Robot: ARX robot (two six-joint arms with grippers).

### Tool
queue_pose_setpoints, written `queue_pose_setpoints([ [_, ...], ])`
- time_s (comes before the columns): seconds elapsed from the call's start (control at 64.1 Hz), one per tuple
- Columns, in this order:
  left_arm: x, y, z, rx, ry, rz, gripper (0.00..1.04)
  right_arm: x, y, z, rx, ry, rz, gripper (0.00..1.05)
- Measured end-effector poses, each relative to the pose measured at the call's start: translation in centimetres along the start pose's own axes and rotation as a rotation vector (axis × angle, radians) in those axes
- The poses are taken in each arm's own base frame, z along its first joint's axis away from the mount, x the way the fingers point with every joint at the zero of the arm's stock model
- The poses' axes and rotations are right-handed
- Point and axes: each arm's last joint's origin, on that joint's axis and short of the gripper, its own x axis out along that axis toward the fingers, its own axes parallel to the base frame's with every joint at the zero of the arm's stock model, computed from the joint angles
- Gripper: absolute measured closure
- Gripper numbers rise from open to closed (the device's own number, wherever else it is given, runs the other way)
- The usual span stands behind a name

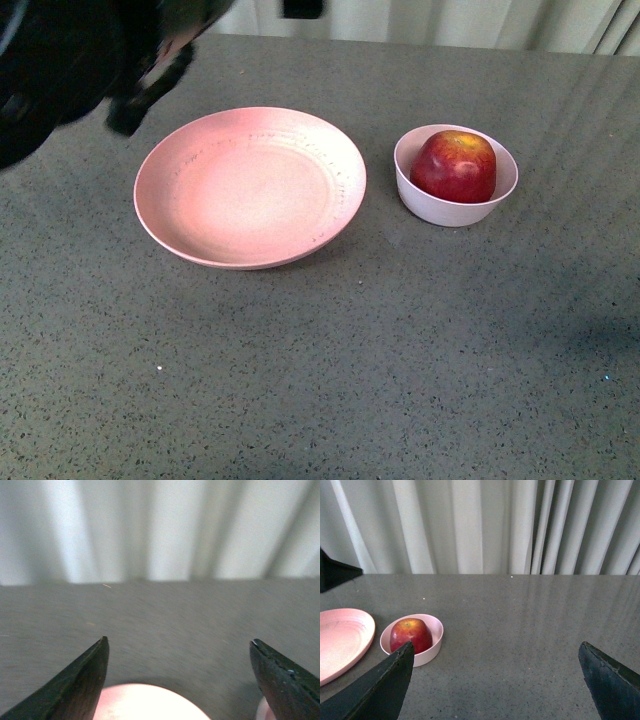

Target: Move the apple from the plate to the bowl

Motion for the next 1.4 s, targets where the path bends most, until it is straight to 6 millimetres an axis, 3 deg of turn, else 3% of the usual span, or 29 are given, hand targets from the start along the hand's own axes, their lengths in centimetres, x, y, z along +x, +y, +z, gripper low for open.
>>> queue_pose_setpoints([
  [0.156,-5.0,5.1,0.0,0.021,-0.075,0.107,0.57,0.0,0.0,0.0,0.0,0.0,-0.003,0.09],
  [0.172,-6.2,6.1,0.2,0.024,-0.08,0.109,0.65,0.0,0.0,0.0,0.0,0.0,-0.003,0.09],
  [0.25,-8.4,7.8,0.1,0.031,-0.074,0.111,0.79,0.0,0.0,0.0,0.0,0.0,-0.003,0.09],
  [0.343,-11.7,10.1,-0.4,0.037,-0.056,0.111,1.03,0.0,0.0,0.0,0.0,0.0,-0.003,0.09],
  [0.562,-16.0,12.5,-0.5,0.043,-0.055,0.115,1.03,0.0,0.0,0.0,0.0,0.0,-0.003,0.09],
  [0.78,-19.0,13.5,-0.6,0.042,-0.053,0.112,1.03,0.0,0.0,0.0,0.0,0.0,-0.003,0.09],
  [1.108,-21.9,15.0,-0.6,0.042,-0.057,0.119,1.03,0.0,0.0,0.0,0.0,0.0,-0.003,0.09],
  [1.405,-23.8,14.8,-0.2,0.044,-0.07,0.114,1.03,0.0,0.0,0.0,0.0,0.0,-0.003,0.09],
])
